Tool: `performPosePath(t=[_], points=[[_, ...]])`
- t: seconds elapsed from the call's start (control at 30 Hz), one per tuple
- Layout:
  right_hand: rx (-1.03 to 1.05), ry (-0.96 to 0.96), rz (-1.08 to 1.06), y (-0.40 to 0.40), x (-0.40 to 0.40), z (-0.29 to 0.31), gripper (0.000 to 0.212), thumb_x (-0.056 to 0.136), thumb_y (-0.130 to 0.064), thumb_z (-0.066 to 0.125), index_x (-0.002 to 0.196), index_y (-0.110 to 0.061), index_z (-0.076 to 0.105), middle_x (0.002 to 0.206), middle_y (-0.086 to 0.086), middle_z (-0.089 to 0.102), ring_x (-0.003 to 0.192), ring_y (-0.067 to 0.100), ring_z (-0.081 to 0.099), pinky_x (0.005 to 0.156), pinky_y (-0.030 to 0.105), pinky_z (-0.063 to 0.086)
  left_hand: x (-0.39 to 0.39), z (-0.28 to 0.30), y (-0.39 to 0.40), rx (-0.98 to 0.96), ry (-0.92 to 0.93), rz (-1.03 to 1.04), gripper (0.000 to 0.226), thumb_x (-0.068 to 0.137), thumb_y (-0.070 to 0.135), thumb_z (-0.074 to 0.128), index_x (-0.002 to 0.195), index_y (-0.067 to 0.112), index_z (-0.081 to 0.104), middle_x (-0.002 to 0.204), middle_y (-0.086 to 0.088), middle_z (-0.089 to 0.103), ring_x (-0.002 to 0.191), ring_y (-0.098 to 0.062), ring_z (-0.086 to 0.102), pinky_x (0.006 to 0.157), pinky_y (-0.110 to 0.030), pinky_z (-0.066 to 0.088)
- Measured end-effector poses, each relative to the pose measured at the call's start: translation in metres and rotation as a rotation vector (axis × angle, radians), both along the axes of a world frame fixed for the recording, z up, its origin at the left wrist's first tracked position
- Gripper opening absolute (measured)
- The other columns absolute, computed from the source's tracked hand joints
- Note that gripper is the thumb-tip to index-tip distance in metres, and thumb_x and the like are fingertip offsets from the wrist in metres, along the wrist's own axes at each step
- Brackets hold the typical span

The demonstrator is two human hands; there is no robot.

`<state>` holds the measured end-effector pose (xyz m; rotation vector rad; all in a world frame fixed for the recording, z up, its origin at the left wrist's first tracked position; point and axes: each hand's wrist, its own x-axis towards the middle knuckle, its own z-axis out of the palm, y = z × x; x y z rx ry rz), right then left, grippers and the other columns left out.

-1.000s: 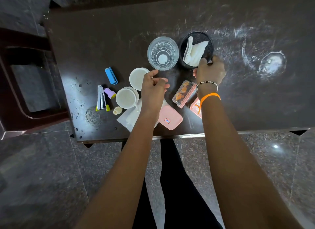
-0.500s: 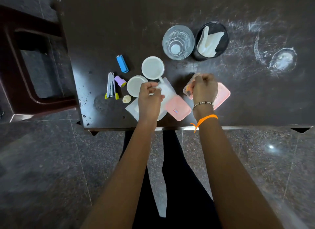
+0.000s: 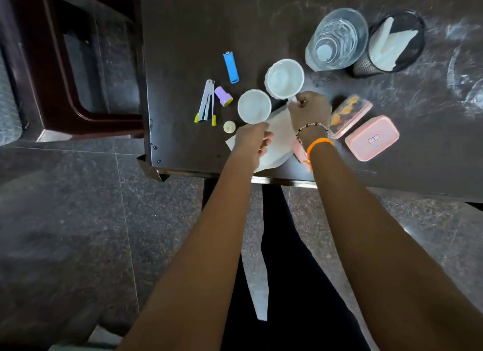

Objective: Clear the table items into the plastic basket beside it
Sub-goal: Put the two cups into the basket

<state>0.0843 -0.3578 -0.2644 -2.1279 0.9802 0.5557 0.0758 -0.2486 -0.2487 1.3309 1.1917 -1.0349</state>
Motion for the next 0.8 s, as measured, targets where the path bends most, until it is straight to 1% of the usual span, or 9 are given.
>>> performPosePath(t=[0.13,0.2,0.3,0.37,0.47,0.53,0.6,0.73,0.8], points=[[-0.030,-0.025,0.076,0.002,-0.002,-0.001,0.023,0.087,-0.022,0.058,0.077,-0.003,0.066,0.074,0.019,0.057,0.074,0.028,0.051,0.057,0.020,0.022,-0.003,-0.001,-0.004,-0.111,-0.031,0.035,0.011,0.092,0.016,0.051,0.086,0.015,0.060,0.060,0.003,0.043,0.037,-0.002,0.034,0.035,-0.011,0.025],[-0.046,-0.068,0.066,0.005,-0.003,0.001,0.026,0.088,-0.021,0.057,0.076,0.001,0.065,0.068,0.011,0.050,0.069,0.023,0.043,0.053,0.022,0.017,-0.004,-0.003,-0.001,-0.095,-0.087,0.017,0.025,0.096,0.017,0.044,0.076,0.016,0.059,0.060,0.003,0.042,0.038,-0.003,0.035,0.037,-0.012,0.027],[-0.083,-0.124,0.065,0.009,-0.003,0.005,0.029,0.088,-0.020,0.056,0.069,0.002,0.059,0.065,0.012,0.045,0.067,0.022,0.040,0.053,0.023,0.016,-0.006,-0.007,0.009,-0.031,-0.200,-0.031,0.035,0.098,0.015,0.041,0.065,0.015,0.053,0.057,0.000,0.044,0.046,-0.008,0.038,0.045,-0.015,0.031],[-0.085,-0.148,0.048,0.011,-0.002,0.008,0.032,0.088,-0.019,0.056,0.059,-0.006,0.053,0.056,0.010,0.041,0.066,0.021,0.039,0.054,0.022,0.016,-0.007,-0.010,0.018,0.006,-0.300,-0.102,0.035,0.097,0.014,0.044,0.064,0.014,0.055,0.056,-0.001,0.047,0.047,-0.009,0.041,0.047,-0.014,0.036],[-0.083,-0.151,0.052,0.016,-0.002,0.013,0.048,0.088,-0.017,0.056,0.046,-0.024,0.033,0.049,-0.009,0.033,0.066,0.021,0.038,0.054,0.022,0.016,-0.011,-0.011,0.028,0.017,-0.403,-0.173,0.018,0.089,0.006,0.051,0.079,0.009,0.065,0.058,-0.002,0.054,0.050,-0.008,0.049,0.056,-0.017,0.047],[-0.089,-0.143,0.067,0.019,-0.002,0.014,0.047,0.087,-0.017,0.057,0.047,-0.024,0.033,0.050,-0.012,0.032,0.066,0.021,0.038,0.054,0.022,0.015,-0.016,-0.014,0.030,0.029,-0.412,-0.204,0.022,0.087,-0.002,0.048,0.098,0.005,0.066,0.070,-0.008,0.059,0.059,-0.011,0.057,0.073,-0.028,0.055],[-0.094,-0.139,0.069,0.020,-0.003,0.013,0.046,0.087,-0.018,0.057,0.048,-0.022,0.034,0.050,-0.011,0.032,0.066,0.022,0.038,0.053,0.022,0.015,-0.019,-0.018,0.032,0.066,-0.410,-0.240,0.030,0.086,-0.005,0.044,0.106,0.006,0.064,0.086,-0.015,0.063,0.067,-0.018,0.061,0.080,-0.032,0.055],[-0.110,-0.157,0.069,0.020,-0.005,0.012,0.032,0.088,-0.019,0.057,0.060,-0.004,0.054,0.049,-0.006,0.032,0.066,0.022,0.038,0.054,0.024,0.014,-0.017,-0.024,0.034,0.116,-0.477,-0.294,0.029,0.088,-0.006,0.039,0.099,0.000,0.065,0.088,-0.018,0.065,0.061,-0.012,0.060,0.061,-0.015,0.052],[-0.117,-0.178,0.068,0.020,-0.006,0.013,0.031,0.089,-0.019,0.057,0.069,0.003,0.060,0.049,-0.004,0.033,0.065,0.022,0.038,0.054,0.025,0.014,-0.015,-0.023,0.035,0.126,-0.541,-0.348,0.027,0.089,-0.006,0.040,0.094,-0.004,0.066,0.082,-0.017,0.065,0.064,-0.016,0.061,0.061,-0.014,0.051]])
